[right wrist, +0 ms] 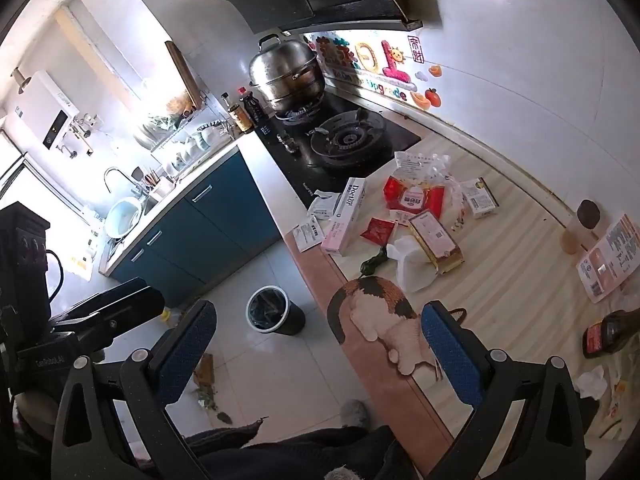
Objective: Collect trash
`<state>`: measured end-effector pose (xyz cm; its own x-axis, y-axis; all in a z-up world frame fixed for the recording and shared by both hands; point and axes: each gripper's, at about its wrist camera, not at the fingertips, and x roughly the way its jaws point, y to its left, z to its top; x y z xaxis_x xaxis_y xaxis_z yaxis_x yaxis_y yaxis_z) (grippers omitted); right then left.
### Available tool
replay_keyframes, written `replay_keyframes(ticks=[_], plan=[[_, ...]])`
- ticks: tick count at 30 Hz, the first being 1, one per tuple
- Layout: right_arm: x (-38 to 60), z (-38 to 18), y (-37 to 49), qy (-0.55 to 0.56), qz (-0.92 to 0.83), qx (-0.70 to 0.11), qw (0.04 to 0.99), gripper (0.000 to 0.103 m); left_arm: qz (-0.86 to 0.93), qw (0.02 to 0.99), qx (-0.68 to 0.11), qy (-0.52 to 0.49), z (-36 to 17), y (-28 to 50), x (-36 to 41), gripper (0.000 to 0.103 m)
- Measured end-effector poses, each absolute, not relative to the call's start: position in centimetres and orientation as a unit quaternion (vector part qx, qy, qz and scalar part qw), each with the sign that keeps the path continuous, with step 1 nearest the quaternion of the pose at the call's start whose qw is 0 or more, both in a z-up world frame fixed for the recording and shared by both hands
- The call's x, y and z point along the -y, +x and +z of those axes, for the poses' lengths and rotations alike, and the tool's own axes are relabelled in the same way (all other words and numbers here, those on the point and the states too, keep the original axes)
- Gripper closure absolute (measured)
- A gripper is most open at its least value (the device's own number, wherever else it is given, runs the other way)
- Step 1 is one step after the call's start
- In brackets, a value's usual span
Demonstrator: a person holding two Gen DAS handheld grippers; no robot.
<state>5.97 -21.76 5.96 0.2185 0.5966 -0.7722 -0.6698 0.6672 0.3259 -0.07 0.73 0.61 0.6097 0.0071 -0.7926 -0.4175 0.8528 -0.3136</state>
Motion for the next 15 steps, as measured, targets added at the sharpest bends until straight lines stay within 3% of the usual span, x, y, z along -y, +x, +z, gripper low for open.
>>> replay_keyframes(ticks=[15], plan=[[21.63,6.00,5.87,-0.033,0.405,-0.475,0.781,0.000,0.120,0.863,-0.428,-0.239,1.49,0.75,-0.98,0.000]])
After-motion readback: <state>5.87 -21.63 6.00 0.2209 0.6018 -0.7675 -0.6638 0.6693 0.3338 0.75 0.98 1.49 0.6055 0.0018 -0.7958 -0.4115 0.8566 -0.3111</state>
